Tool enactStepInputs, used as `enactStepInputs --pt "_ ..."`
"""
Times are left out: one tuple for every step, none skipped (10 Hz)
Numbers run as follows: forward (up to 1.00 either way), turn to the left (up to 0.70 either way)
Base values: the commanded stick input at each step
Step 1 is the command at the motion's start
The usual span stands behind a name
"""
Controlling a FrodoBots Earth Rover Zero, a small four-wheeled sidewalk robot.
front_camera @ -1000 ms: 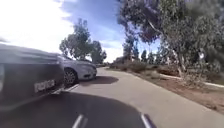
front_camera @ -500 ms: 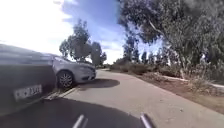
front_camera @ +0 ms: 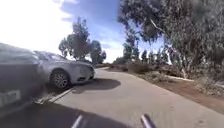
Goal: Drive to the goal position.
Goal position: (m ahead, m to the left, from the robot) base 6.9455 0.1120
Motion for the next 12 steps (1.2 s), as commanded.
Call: enactStepInputs --pt "0.70 0.00" --pt "0.70 0.00" --pt "0.70 0.00" --pt "0.70 0.00" --pt "0.70 0.00" --pt "0.70 0.00" --pt "0.70 0.00" --pt "0.70 0.00" --pt "0.70 0.00" --pt "0.70 0.00" --pt "0.70 0.00" --pt "0.70 0.00"
